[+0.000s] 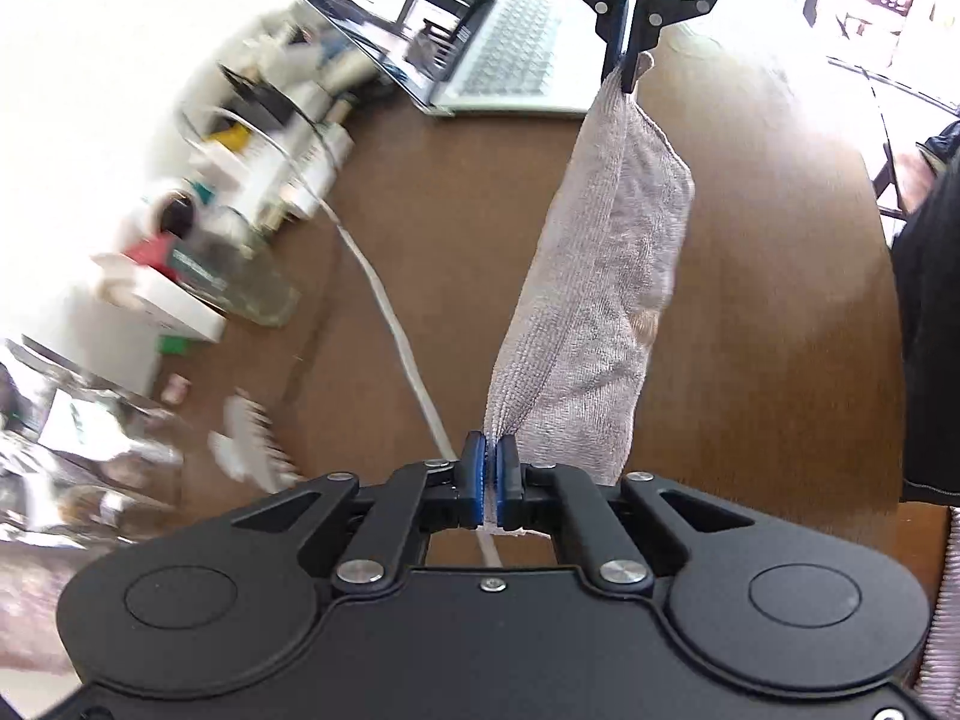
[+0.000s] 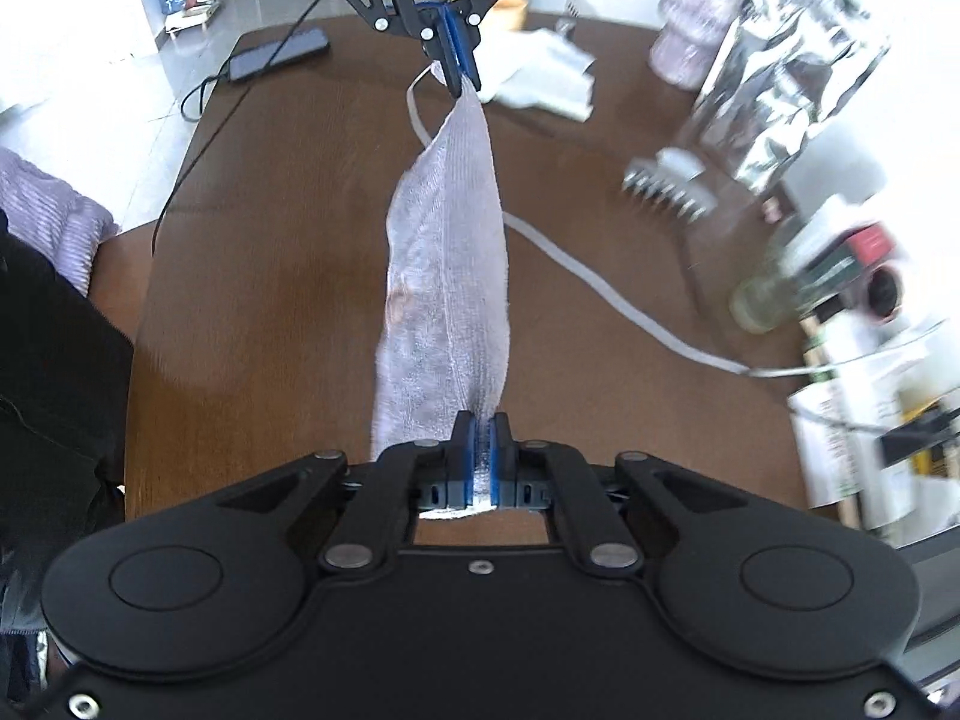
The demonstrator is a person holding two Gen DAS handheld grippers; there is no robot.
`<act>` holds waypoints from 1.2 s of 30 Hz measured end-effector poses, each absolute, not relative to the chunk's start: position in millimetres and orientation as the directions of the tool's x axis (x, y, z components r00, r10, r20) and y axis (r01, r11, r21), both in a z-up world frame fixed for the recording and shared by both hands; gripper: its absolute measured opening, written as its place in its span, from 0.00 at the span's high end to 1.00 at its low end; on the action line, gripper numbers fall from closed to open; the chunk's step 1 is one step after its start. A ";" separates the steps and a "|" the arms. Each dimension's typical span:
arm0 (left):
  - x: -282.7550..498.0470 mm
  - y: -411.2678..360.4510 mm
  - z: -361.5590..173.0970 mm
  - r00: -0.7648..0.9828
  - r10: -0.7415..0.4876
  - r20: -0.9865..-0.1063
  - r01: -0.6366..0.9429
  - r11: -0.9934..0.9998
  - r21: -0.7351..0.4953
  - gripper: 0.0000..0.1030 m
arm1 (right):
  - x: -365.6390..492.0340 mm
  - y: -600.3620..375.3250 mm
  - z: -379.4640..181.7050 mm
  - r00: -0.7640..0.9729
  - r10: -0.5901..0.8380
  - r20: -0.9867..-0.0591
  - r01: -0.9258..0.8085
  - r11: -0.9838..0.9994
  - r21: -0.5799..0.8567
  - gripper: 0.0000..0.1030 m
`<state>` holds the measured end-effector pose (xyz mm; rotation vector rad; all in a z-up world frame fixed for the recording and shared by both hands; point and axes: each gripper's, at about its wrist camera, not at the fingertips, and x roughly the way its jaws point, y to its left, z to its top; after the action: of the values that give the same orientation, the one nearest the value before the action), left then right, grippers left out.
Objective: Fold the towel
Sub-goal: 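Grasp the folded towel end with the left gripper while the right gripper grasps beside it, then lay the folded strip flat and open both grippers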
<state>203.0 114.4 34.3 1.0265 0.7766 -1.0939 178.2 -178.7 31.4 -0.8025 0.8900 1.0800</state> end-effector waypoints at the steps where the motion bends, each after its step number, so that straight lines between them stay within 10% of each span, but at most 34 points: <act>1: 205.3 111.2 41.8 0.308 -0.331 -0.892 0.951 0.116 0.286 0.96 | 181.2 -179.3 37.7 0.229 0.379 -0.897 -0.953 0.274 -0.127 0.95; 9: 191.6 94.4 56.0 0.375 -0.341 -0.862 0.927 0.112 0.358 0.96 | 158.9 -175.8 15.5 0.208 0.340 -0.917 -0.960 0.251 -0.125 0.95; 21: 68.3 87.0 -108.1 0.093 -0.248 -0.964 0.995 0.069 0.078 0.96 | 72.0 -165.6 -112.4 -0.026 0.306 -0.952 -0.969 0.226 0.099 0.95; 36: 48.0 92.7 -115.1 0.040 -0.250 -0.967 0.997 0.074 0.022 0.96 | 36.7 -163.5 -139.4 -0.094 0.307 -0.947 -0.959 0.229 0.169 0.95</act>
<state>48.0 92.7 -115.1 0.9860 1.0315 -1.2450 36.7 -163.5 -139.4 -0.7390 1.1909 1.2394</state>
